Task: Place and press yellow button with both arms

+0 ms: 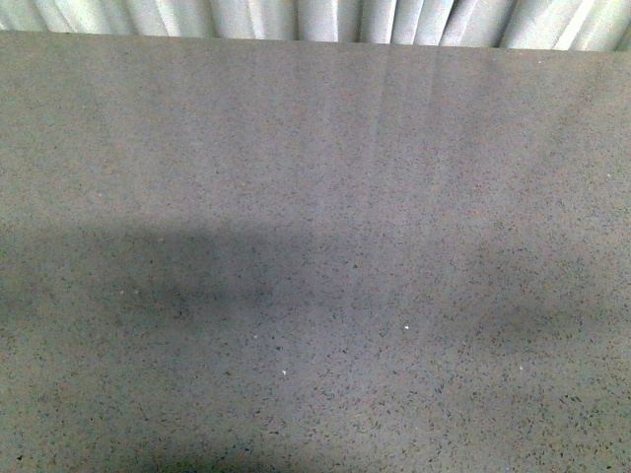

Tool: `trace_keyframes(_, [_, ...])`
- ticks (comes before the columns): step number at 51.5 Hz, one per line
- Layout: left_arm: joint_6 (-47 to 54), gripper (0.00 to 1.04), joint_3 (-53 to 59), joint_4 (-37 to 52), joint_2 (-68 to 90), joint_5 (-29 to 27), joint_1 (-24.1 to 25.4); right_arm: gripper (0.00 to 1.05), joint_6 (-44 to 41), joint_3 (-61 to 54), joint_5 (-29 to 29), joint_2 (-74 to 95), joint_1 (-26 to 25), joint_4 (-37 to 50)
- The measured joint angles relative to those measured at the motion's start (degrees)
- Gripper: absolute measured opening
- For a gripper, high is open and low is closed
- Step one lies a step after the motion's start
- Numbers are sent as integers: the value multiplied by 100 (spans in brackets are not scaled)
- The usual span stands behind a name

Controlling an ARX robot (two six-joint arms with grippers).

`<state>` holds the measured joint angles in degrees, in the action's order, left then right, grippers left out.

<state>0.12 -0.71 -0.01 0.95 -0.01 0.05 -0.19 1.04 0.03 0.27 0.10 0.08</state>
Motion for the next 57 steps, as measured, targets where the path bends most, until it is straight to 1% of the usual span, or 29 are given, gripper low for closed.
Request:
trace_keyframes(40, [-2,96,-4,-11,9,33,4,96,0,0,0,0,0,0])
trace_keyframes(41, [-11,96,-70,-221,118,238,70,96,0,0,-2,0,0,0])
trace_keyframes(42, [-9,96,-229,-623,262,627,177,96,0,0,4,0,0,0])
trace_keyframes(43, [0,96,-520,-1224,649,1086,352,96,0,0,9,0,0,0])
trace_keyframes(45, [28,96,-944,-1858,1436,1609,575,96,0,0,-11,0,0,0])
trace_keyframes(46, [50,96,-1047,-1886,1718,1661,625,96,0,0,-7,0,0,0])
trace_keyframes(49, [188,96,-1279,-1547,2518,1596,761,96,0,0,-4,0,0,0])
trace_keyframes(53, [398,96,-1488,-807,3405,1488,942,96,0,0,-2,0,0,0])
trace_keyframes(57, [542,96,-1587,-28,4225,1384,1224,96,0,0,-2,0,0,0])
